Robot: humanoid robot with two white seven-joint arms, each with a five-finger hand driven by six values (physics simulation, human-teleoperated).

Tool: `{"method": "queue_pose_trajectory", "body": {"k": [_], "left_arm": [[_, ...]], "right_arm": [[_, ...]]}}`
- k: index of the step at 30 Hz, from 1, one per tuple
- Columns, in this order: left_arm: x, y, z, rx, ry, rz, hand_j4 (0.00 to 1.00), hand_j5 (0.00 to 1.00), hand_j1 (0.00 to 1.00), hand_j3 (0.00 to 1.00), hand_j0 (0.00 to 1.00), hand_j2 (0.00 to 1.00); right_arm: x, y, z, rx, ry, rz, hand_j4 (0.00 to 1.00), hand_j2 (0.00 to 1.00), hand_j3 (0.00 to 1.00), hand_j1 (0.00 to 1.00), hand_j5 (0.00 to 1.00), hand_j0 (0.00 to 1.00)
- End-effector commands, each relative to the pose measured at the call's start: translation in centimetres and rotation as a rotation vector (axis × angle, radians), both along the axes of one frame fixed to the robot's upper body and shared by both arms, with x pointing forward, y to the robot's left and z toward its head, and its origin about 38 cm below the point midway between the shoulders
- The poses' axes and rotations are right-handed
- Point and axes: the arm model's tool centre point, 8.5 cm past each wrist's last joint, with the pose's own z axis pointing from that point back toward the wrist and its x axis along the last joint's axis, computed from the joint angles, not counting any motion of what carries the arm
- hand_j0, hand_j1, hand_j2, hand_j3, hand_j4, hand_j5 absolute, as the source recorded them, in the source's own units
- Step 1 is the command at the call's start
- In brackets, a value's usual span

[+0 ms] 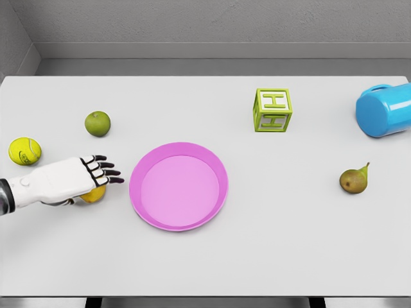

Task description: Put the lemon on the plate with left arm

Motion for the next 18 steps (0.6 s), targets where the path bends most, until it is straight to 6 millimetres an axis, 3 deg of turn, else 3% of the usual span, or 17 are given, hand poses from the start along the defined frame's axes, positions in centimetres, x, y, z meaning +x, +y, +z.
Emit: {"method": "queue_pose_trajectory", "body": {"k": [1, 10, 18], "left_arm": [[-0.05, 0.07, -0.09, 0.003, 0.005, 0.001, 1.00, 1.00, 1.00, 1.00, 1.00, 1.00], [0.05, 0.41, -0.28, 0.045, -0.006, 0.002, 1.00, 1.00, 1.00, 1.00, 1.00, 1.00], [0.01, 0.46, -0.70, 0.103, -0.005, -0.003, 0.82, 0.82, 0.82, 0.82, 0.82, 0.82]], "right_arm": [[0.00, 0.01, 0.00, 0.000, 0.000, 0.000, 1.00, 1.00, 1.00, 1.00, 1.00, 1.00], [0.00, 0.01, 0.00, 0.000, 0.000, 0.000, 1.00, 1.00, 1.00, 1.00, 1.00, 1.00], [0.00, 0.01, 0.00, 0.000, 0.000, 0.000, 1.00, 1.00, 1.00, 1.00, 1.00, 1.00]]}}
